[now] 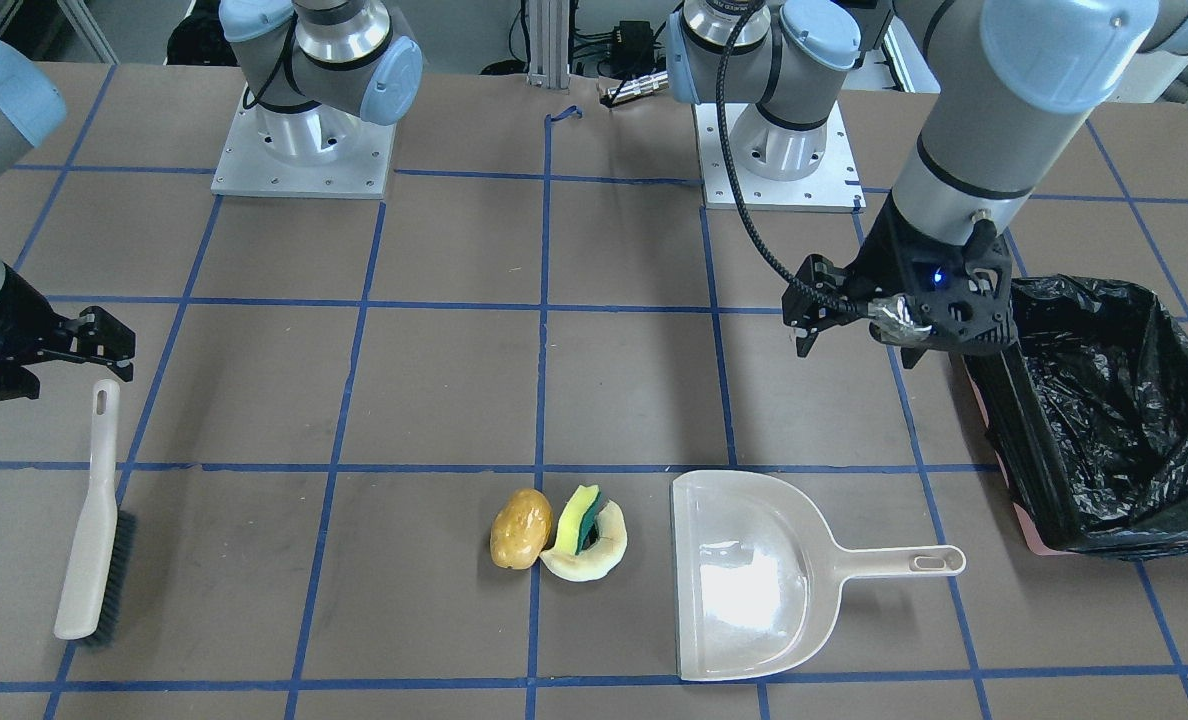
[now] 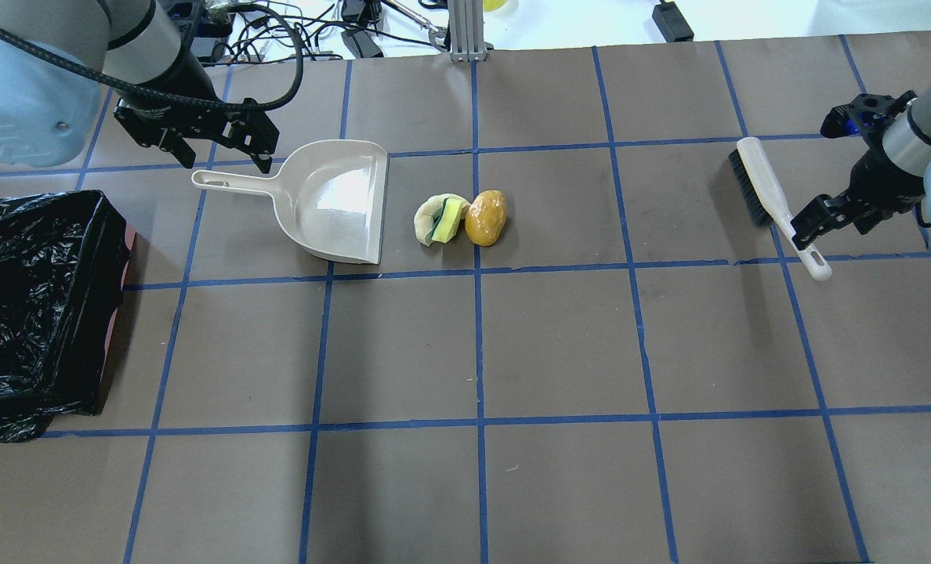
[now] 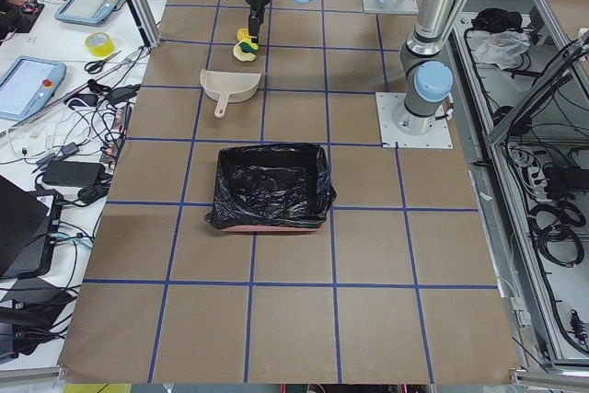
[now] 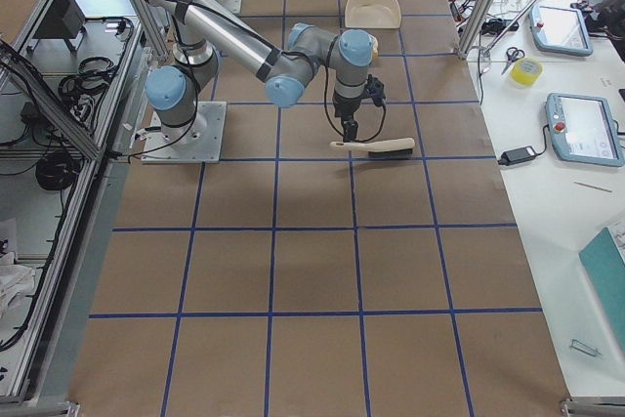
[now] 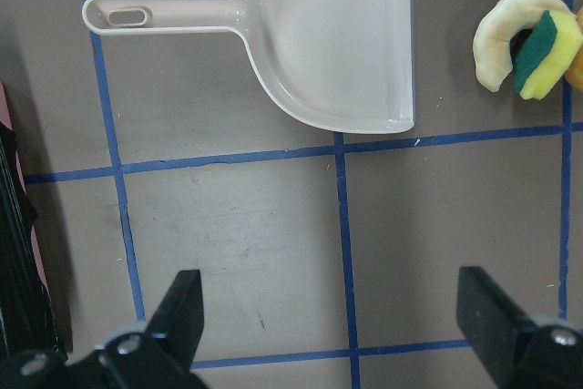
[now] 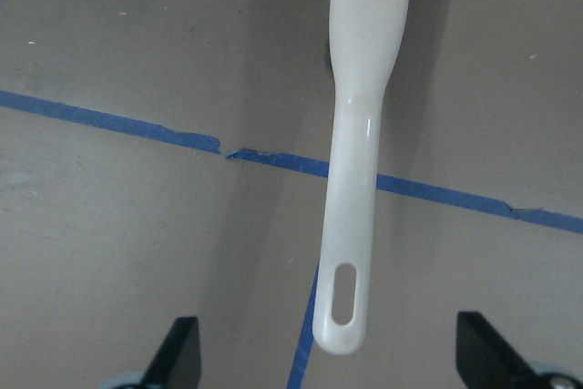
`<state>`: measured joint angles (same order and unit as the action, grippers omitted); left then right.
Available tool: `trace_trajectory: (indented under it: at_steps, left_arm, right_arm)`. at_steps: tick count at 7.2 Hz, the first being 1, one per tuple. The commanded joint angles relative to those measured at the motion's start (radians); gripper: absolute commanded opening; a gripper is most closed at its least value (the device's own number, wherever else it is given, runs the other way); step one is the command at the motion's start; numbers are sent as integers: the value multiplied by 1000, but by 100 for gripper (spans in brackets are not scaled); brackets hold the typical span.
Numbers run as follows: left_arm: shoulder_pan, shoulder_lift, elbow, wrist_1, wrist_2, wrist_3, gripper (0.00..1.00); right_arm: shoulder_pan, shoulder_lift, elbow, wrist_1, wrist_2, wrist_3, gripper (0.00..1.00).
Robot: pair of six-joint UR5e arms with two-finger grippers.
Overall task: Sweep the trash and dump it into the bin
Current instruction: 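Grasp the dustpan handle with the left gripper while the right grasps the brush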
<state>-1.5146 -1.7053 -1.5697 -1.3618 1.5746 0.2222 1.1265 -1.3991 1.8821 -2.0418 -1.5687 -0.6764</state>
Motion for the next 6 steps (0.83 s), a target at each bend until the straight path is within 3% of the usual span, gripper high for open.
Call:
trace_trajectory:
  at_steps: [1,4,6]
  left_arm:
    - [11,-100,-1,81,2,273,100]
    - [120,-203,17,131,1,877,100]
    - [134,-267,16,263,1,1195,100]
  right_arm:
    - [-1,60,0,-43,1,-5,99]
    - [-37,130,0,-88,1,-8,98]
    - [-34,143,0,-101,-2,17,96]
